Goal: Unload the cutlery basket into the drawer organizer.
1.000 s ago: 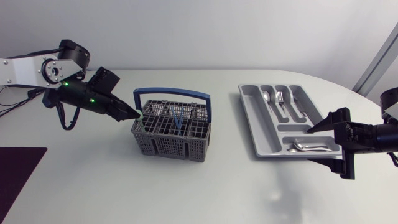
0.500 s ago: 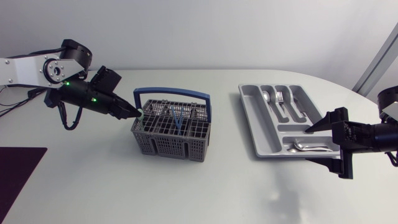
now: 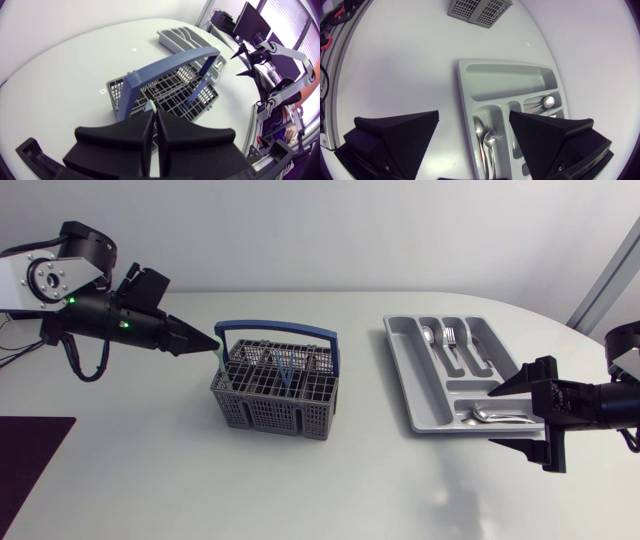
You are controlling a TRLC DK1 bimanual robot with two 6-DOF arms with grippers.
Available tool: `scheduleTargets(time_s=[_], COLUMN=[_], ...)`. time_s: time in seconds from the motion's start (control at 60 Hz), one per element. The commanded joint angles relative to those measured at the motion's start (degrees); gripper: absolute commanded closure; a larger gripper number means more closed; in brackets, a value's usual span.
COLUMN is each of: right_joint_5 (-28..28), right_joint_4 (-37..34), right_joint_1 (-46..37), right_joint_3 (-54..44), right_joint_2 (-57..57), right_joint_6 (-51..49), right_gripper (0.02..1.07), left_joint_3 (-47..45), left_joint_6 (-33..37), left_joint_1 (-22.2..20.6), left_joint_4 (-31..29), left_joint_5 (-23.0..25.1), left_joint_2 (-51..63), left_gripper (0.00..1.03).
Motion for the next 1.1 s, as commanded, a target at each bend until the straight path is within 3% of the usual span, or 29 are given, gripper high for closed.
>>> scheduleTargets(time_s=[0.0, 0.3, 0.95, 1.083], right_joint_5=[-0.31, -0.13, -0.04, -0.31], right_joint_4=[-0.98, -1.68, -2.47, -5.81], right_joint_1=[0.67, 0.75, 2.25, 3.65], right_joint_3=[-1.41, -1.77, -2.56, -1.68], right_joint_2=[-0.86, -2.18, -5.17, -8.07], right_joint_6=[0.95, 0.95, 2.27, 4.20], right_gripper=[0.06, 0.06, 0.06, 0.06], left_joint_3=[0.71, 3.96, 7.13, 8.18], left_joint_6=[-1.74, -2.00, -1.91, 0.46], left_joint_1=[1.99, 4.45, 5.24, 4.97], left_joint_4=[-0.56, -6.18, -8.55, -10.58], left_joint_5=[2.42, 7.69, 7.87, 9.19], left_joint_2=[-0.89, -1.33, -9.33, -12.84], left_gripper=[1.00, 1.00, 1.00, 1.00])
